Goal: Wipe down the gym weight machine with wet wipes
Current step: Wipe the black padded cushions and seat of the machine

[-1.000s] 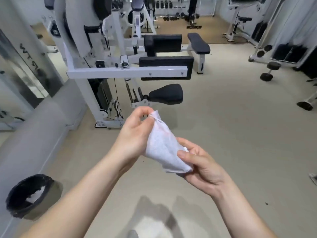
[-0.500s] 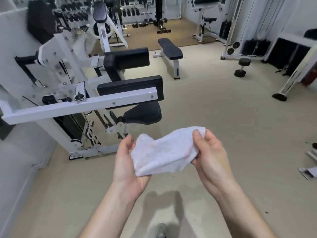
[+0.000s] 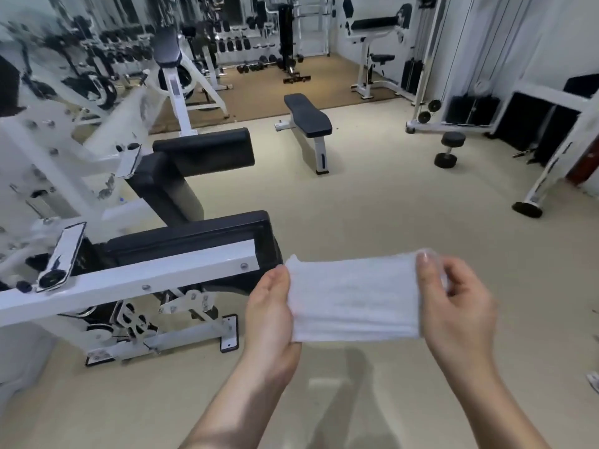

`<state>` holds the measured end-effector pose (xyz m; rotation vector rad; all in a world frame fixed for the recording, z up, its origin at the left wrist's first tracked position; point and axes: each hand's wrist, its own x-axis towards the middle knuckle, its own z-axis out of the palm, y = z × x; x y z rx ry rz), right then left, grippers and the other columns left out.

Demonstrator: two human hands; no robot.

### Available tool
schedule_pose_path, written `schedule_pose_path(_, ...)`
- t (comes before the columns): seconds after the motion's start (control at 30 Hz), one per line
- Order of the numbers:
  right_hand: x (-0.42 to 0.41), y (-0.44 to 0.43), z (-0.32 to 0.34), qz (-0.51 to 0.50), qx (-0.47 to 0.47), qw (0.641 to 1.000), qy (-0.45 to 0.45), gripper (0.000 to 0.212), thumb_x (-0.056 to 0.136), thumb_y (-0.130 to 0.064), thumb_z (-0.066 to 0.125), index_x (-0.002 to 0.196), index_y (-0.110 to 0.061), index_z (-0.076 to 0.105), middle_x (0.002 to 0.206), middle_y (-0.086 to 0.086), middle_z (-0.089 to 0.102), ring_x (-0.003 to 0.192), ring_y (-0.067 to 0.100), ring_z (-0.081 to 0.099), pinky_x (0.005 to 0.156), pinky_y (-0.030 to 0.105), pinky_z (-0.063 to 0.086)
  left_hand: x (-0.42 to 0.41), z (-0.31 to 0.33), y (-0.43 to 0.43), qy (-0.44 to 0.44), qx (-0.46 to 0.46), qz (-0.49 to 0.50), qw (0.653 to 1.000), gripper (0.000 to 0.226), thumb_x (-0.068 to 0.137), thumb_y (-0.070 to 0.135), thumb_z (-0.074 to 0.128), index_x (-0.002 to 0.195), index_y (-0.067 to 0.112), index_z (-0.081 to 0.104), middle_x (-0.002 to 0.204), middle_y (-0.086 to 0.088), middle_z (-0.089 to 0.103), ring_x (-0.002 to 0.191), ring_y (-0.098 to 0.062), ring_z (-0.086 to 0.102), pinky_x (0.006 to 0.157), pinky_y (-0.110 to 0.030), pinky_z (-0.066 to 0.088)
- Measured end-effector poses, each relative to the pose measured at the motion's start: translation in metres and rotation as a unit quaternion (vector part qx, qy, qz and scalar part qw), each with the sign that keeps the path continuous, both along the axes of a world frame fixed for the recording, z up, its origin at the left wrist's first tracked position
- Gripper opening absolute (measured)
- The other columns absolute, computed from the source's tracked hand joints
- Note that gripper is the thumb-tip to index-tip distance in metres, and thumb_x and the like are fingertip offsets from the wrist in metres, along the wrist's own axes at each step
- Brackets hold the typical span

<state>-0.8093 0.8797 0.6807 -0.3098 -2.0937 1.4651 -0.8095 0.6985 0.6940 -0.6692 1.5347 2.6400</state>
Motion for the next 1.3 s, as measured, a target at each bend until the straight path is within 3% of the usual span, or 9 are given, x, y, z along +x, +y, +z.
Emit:
schedule_pose_path(0.1,-0.074,0.046,-0.036,0.059,-0.084,0.983,-0.155,0.034,0.088,-0.04,0.057,0.064,-0.015,0.057,0.053,-0.006,0.051,0.048,0.006,0.045,0.054,0.028,0.036,-0.051,0.004,0.033,0.002,-0.002,-0.063,0.998,0.019,0.1,0.025,0.051,0.092,0.014,0.065,0.086,-0.008,0.07,0.079,-0.023,0.067,0.076,-0.038,0.05)
schedule_pose_path(0.23,-0.138,0.097,-0.049,0.196,0.137,0.954,-0.18,0.022,0.096,-0.033,0.057,0.117,-0.028,0.062,0.108,-0.009,0.063,0.103,0.013,0.06,0.087,0.031,0.044,-0.115,0.003,0.083,-0.004,-0.125,-0.132,0.983,0.035,0.098,0.029,0.055,0.063,0.022,0.057,0.06,0.001,0.043,0.052,-0.014,0.041,0.059,-0.033,0.029)
schedule_pose_path(0.33,-0.183,0.111,-0.015,0.405,-0.07,0.887,-0.209,0.052,0.091,-0.049,0.06,0.139,-0.041,0.043,0.134,-0.031,0.048,0.121,-0.017,0.045,0.105,0.019,0.033,-0.154,0.015,0.117,0.026,-0.219,-0.213,0.952,0.04,0.098,0.034,0.056,0.059,0.025,0.054,0.056,0.006,0.046,0.05,-0.011,0.04,0.051,-0.025,0.03)
schedule_pose_path(0.43,-0.235,0.113,0.004,0.542,-0.205,0.772,-0.261,0.052,0.093,-0.024,0.06,0.141,-0.03,0.043,0.114,-0.007,0.066,0.096,-0.009,0.065,0.087,0.019,0.05,-0.192,0.027,0.13,0.047,-0.207,-0.203,0.956,0.027,0.093,0.038,0.062,0.075,0.019,0.069,0.075,-0.006,0.067,0.065,-0.015,0.059,0.063,-0.026,0.045)
schedule_pose_path(0.57,-0.298,0.11,-0.003,0.642,-0.04,0.719,-0.261,0.032,0.08,-0.017,0.073,0.112,-0.021,0.07,0.107,0.004,0.074,0.101,0.021,0.07,0.088,0.037,0.055,-0.234,0.036,0.119,0.06,-0.229,-0.101,0.966,0.008,0.088,0.02,0.071,0.084,0.012,0.071,0.079,-0.008,0.07,0.069,-0.017,0.065,0.062,-0.026,0.05)
schedule_pose_path(0.7,-0.363,0.086,-0.021,0.68,-0.064,0.675,-0.28,0.024,0.079,-0.019,0.073,0.098,-0.005,0.073,0.101,0.016,0.073,0.09,0.023,0.068,0.086,0.043,0.05,-0.266,0.03,0.091,0.075,-0.336,0.088,0.935,0.01,0.093,0.021,0.065,0.085,0.016,0.067,0.07,-0.002,0.068,0.063,-0.017,0.063,0.057,-0.027,0.05)
schedule_pose_path(0.9,-0.449,0.026,-0.041,0.69,-0.212,0.593,-0.357,0.045,0.079,-0.021,0.073,0.121,-0.005,0.066,0.118,0.019,0.067,0.102,0.033,0.067,0.082,0.044,0.056,-0.282,-0.001,0.058,0.054,-0.415,0.278,0.865,0.017,0.098,0.042,0.049,0.088,0.029,0.054,0.061,-0.013,0.053,0.053,-0.025,0.047,0.045,-0.039,0.038)
schedule_pose_path(1.07,-0.481,-0.044,-0.043,0.644,-0.158,0.632,-0.401,0.015,0.092,-0.002,0.053,0.096,0.0,0.067,0.076,0.009,0.071,0.055,0.015,0.062,0.044,0.019,0.046,-0.288,-0.026,0.04,-0.075,-0.424,0.405,0.807,0.017,0.098,0.04,0.041,0.086,0.031,0.048,0.057,0.014,0.043,0.055,-0.003,0.039,0.053,-0.017,0.034)
schedule_pose_path(1.3,-0.498,-0.14,-0.065,0.66,-0.011,0.601,-0.45,0.014,0.089,-0.018,0.063,0.097,-0.013,0.074,0.096,0.008,0.073,0.089,0.031,0.068,0.058,0.031,0.051,-0.294,-0.031,0.036,-0.243,-0.492,0.453,0.703,0.015,0.097,0.043,0.033,0.09,0.034,0.042,0.056,0.021,0.049,0.053,-0.004,0.047,0.05,-0.019,0.03)
